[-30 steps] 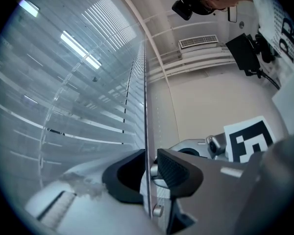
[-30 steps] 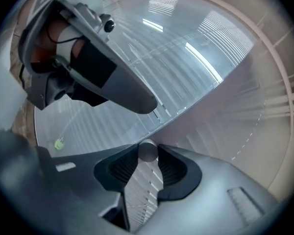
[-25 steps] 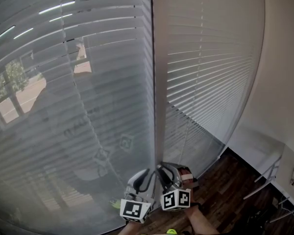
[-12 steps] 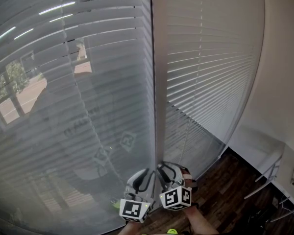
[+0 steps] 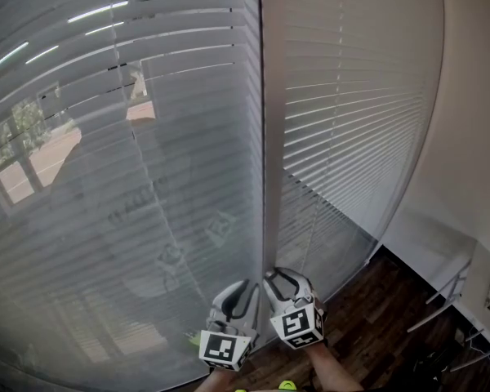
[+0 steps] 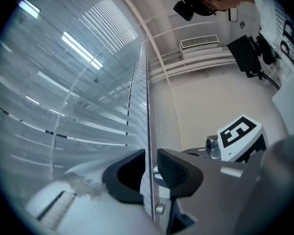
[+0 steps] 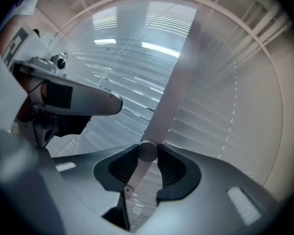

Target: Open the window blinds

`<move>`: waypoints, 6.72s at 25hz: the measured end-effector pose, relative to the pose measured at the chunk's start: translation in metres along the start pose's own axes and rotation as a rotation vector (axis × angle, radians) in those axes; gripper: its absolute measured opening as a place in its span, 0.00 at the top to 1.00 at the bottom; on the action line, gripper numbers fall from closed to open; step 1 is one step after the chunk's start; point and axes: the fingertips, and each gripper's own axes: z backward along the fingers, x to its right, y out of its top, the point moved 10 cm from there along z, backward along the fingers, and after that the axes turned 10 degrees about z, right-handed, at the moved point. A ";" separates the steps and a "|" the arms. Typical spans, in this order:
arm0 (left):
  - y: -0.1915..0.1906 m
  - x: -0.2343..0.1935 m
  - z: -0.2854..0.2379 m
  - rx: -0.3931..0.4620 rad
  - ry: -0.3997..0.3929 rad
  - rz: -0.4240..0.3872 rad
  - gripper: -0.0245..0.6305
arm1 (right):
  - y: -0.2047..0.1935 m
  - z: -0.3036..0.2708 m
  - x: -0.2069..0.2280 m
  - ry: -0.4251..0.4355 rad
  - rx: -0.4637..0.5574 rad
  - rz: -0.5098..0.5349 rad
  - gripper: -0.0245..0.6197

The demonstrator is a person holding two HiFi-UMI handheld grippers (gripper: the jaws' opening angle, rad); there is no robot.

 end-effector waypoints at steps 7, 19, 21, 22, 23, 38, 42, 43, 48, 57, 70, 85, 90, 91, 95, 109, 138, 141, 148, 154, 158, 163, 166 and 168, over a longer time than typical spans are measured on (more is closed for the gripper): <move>0.002 0.000 0.000 0.004 0.002 -0.002 0.84 | 0.000 0.000 0.000 -0.001 0.003 -0.023 0.77; 0.000 -0.001 -0.001 -0.001 -0.003 -0.008 0.84 | -0.005 -0.002 0.000 0.009 0.038 -0.062 0.76; 0.002 0.000 -0.002 0.007 -0.009 -0.006 0.84 | -0.004 -0.002 0.002 0.022 0.031 -0.032 0.76; 0.002 0.000 -0.002 0.011 -0.013 -0.005 0.84 | -0.003 -0.001 0.002 0.029 0.021 0.004 0.76; 0.001 0.001 -0.003 0.012 -0.015 -0.004 0.84 | -0.002 -0.001 0.001 0.032 0.008 0.051 0.76; 0.000 0.000 -0.004 0.009 -0.016 0.002 0.84 | 0.004 0.000 -0.011 -0.026 -0.051 0.616 0.77; -0.008 -0.002 -0.004 0.018 -0.041 -0.005 0.84 | 0.003 0.001 -0.011 -0.030 -0.038 0.590 0.77; -0.007 -0.002 -0.004 0.021 -0.043 -0.005 0.84 | 0.002 0.001 -0.011 -0.029 -0.035 0.579 0.76; 0.001 0.000 -0.004 0.013 -0.021 0.004 0.84 | 0.003 0.001 -0.009 -0.030 -0.027 0.501 0.76; -0.009 -0.002 -0.003 0.016 -0.039 0.005 0.85 | 0.000 0.001 -0.006 -0.024 0.001 0.346 0.76; -0.001 -0.001 -0.002 0.008 -0.020 0.009 0.85 | -0.003 0.001 -0.002 -0.005 0.029 0.131 0.76; -0.002 -0.002 -0.002 0.018 -0.039 0.014 0.85 | -0.009 0.001 0.004 0.023 0.078 -0.172 0.76; -0.002 -0.003 -0.002 0.017 -0.038 0.032 0.85 | -0.011 0.000 0.005 0.021 0.078 -0.185 0.76; -0.001 -0.003 -0.002 0.018 -0.038 0.032 0.85 | -0.011 0.000 0.005 0.022 0.080 -0.199 0.76; -0.002 -0.003 -0.001 0.018 -0.043 0.032 0.85 | -0.010 -0.001 0.005 0.023 0.083 -0.248 0.76; -0.002 -0.005 0.002 0.011 -0.033 0.035 0.85 | -0.001 0.002 0.002 0.023 0.023 0.059 0.76; -0.003 -0.002 0.000 0.017 -0.029 0.048 0.85 | 0.009 0.002 -0.013 -0.022 -0.035 0.565 0.77; -0.002 -0.002 0.000 0.015 -0.026 0.049 0.85 | 0.010 0.001 -0.011 -0.019 -0.030 0.523 0.77; -0.004 -0.003 -0.001 0.020 -0.039 0.052 0.85 | 0.009 0.001 -0.009 -0.014 -0.021 0.434 0.77; -0.006 -0.003 -0.002 0.017 -0.050 0.050 0.85 | 0.006 0.001 -0.004 0.000 0.008 0.258 0.77; -0.005 -0.004 -0.002 0.017 -0.053 0.051 0.85 | 0.004 0.001 -0.001 0.005 0.021 0.171 0.77; -0.005 -0.005 -0.002 0.017 -0.057 0.051 0.85 | 0.002 0.000 0.003 0.014 0.040 0.049 0.77; -0.005 -0.005 -0.002 0.017 -0.055 0.055 0.86 | 0.001 0.000 0.004 0.017 0.049 -0.015 0.77; -0.004 -0.005 -0.002 0.014 -0.053 0.056 0.86 | -0.001 0.000 0.005 0.018 0.053 -0.066 0.77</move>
